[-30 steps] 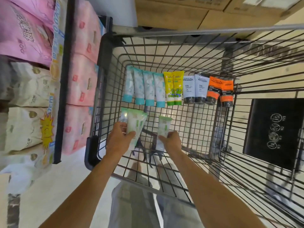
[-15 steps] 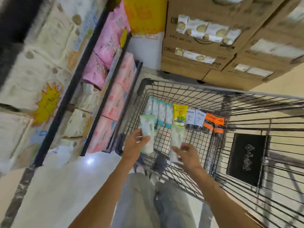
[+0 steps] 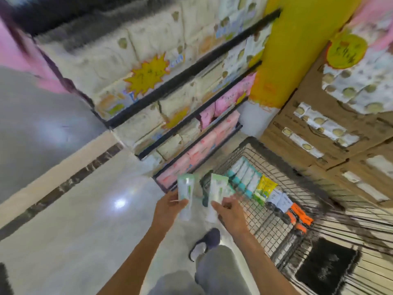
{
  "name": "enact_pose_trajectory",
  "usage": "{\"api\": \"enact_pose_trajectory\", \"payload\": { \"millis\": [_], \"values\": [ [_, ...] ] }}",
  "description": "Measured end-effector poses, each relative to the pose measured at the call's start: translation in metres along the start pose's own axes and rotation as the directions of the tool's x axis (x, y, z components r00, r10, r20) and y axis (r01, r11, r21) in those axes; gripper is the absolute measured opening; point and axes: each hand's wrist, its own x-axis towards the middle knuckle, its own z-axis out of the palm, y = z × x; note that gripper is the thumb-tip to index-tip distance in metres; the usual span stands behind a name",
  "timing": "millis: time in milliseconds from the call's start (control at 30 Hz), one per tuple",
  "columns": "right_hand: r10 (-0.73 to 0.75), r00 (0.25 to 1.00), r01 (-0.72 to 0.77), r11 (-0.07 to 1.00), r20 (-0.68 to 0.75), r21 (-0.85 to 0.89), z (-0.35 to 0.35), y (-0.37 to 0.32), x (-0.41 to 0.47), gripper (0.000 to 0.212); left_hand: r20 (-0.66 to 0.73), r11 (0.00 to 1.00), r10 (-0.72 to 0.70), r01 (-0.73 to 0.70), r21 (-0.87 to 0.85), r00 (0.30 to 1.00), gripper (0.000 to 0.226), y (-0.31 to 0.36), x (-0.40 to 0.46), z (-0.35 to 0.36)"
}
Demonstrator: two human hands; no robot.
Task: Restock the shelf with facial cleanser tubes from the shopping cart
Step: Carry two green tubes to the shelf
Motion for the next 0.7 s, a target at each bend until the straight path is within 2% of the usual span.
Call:
{"api": "enact_pose_trajectory", "payload": {
  "millis": [100, 200, 367, 500, 700],
  "values": [
    [-0.012, 0.991, 0.026, 0.994, 0.134, -0.102, 0.042, 0.009, -0.034, 0.034, -0.129, 0.996, -0.027, 0.016, -0.082, 0.991, 0.021, -0.034, -0.048, -0.045],
    [-0.060, 0.968, 0.115, 0.969, 0.245, -0.218, 0.083, 0.024, -0.070, 0.041, -0.230, 0.988, -0.052, 0.016, -0.153, 0.972, 0.023, -0.072, -0.101, -0.084],
    [-0.094, 0.900, 0.253, 0.907, 0.425, -0.336, 0.158, 0.053, -0.142, 0.025, -0.421, 0.958, -0.094, -0.034, -0.286, 0.902, 0.024, -0.139, -0.207, -0.146],
    [-0.075, 0.814, 0.339, 0.867, 0.576, -0.365, 0.218, 0.082, -0.219, 0.026, -0.580, 0.928, -0.157, -0.081, -0.363, 0.799, 0.028, -0.193, -0.295, -0.189],
    [-0.044, 0.631, 0.470, 0.816, 0.775, -0.336, 0.312, 0.120, -0.344, 0.026, -0.769, 0.882, -0.267, -0.175, -0.438, 0.581, 0.028, -0.260, -0.413, -0.249]
  ]
}}
